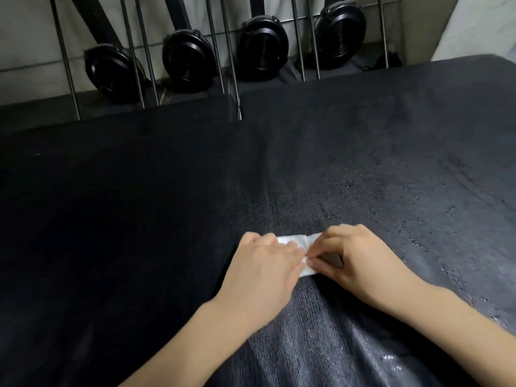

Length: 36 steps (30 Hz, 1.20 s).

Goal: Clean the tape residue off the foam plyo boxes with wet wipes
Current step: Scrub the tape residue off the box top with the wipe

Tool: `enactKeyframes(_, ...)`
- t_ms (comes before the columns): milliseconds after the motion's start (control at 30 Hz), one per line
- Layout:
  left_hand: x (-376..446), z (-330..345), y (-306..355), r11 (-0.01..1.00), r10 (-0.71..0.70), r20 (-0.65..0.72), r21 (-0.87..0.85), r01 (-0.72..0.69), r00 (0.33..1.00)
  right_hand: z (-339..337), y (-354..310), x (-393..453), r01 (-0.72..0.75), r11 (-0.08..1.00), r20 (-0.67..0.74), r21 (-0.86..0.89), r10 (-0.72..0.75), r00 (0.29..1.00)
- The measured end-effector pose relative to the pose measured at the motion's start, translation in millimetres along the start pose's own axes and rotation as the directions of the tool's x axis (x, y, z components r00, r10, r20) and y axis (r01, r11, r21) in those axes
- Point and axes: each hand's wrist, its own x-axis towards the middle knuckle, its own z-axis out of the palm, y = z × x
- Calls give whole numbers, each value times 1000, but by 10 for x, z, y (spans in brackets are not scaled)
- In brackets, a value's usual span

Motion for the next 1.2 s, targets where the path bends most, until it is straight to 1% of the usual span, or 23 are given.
enactKeyframes(133, 62, 29, -53, 999, 2, 15, 43, -3, 1000, -51, -9, 148, -43, 999, 85, -30, 46, 995)
enactKeyframes(233, 371, -39, -191, 998, -4, 12, 65, 3, 1000, -106, 36, 588, -168, 978, 157, -123, 186, 970)
enactKeyframes(267, 507, -86, -252, 996, -13, 50, 90, 9, 999, -120, 85, 769, -207, 967, 168, -147, 230, 959)
enactKeyframes(333, 789, -133, -399, 986, -84, 153, 157, 60, 985, -121, 202, 1133, -266, 953, 176, -145, 289, 941)
enactKeyframes(400, 1044, -137, -537, 973, -155, 162, 195, 123, 974, -105, 328, 1456, -319, 940, 179, -120, 337, 924)
enactKeyframes(467, 1232, -71, -679, 963, -193, 160, 222, 155, 968, -91, 435, 1705, -350, 931, 185, -100, 363, 913)
enactKeyframes(600, 1413, 18, -904, 973, -200, 122, 141, 182, 972, -116, 595, 1954, -353, 935, 171, -31, 353, 920)
enactKeyframes(700, 1433, 34, -977, 981, -192, 85, 58, 187, 978, -111, 666, 1971, -338, 941, 134, 30, 332, 934)
enactKeyframes(767, 1428, 43, -985, 985, -172, 84, 13, 172, 981, -143, 681, 1941, -337, 939, 143, 73, 324, 935)
enactKeyframes(833, 1391, -11, -989, 976, -157, 116, -134, 173, 981, -255, 610, 1878, -335, 940, 222, 59, 315, 923)
enactKeyframes(900, 1358, -83, -1002, 918, -155, 188, -334, 212, 970, -360, 528, 1835, -309, 951, 369, 18, 281, 886)
enactKeyframes(933, 1345, -124, -991, 887, -142, 233, -402, 229, 962, -398, 487, 1801, -296, 955, 446, 13, 259, 857)
enactKeyframes(967, 1330, -158, -978, 869, -124, 271, -435, 237, 954, -419, 466, 1773, -291, 957, 507, 15, 244, 827)
enactKeyframes(1000, 1309, -169, -957, 871, -115, 301, -428, 242, 947, -419, 457, 1747, -285, 958, 540, 20, 230, 810)
enactKeyframes(1033, 1294, -165, -937, 888, -122, 303, -393, 241, 945, -405, 470, 1735, -275, 961, 544, 25, 218, 811)
enactKeyframes(1067, 1294, -127, -939, 906, -139, 271, -353, 232, 953, -374, 506, 1740, -264, 964, 509, 26, 214, 834)
enactKeyframes(1100, 1297, -62, -967, 921, -161, 215, -317, 225, 963, -324, 559, 1754, -255, 967, 429, 17, 223, 876)
enactKeyframes(1167, 1360, 78, -1087, 946, -186, 96, -250, 205, 978, -170, 672, 1813, -220, 975, 197, -22, 220, 955)
enactKeyframes(1200, 1412, 122, -1148, 952, -197, 42, -231, 201, 980, -75, 715, 1849, -179, 983, 86, -34, 181, 980)
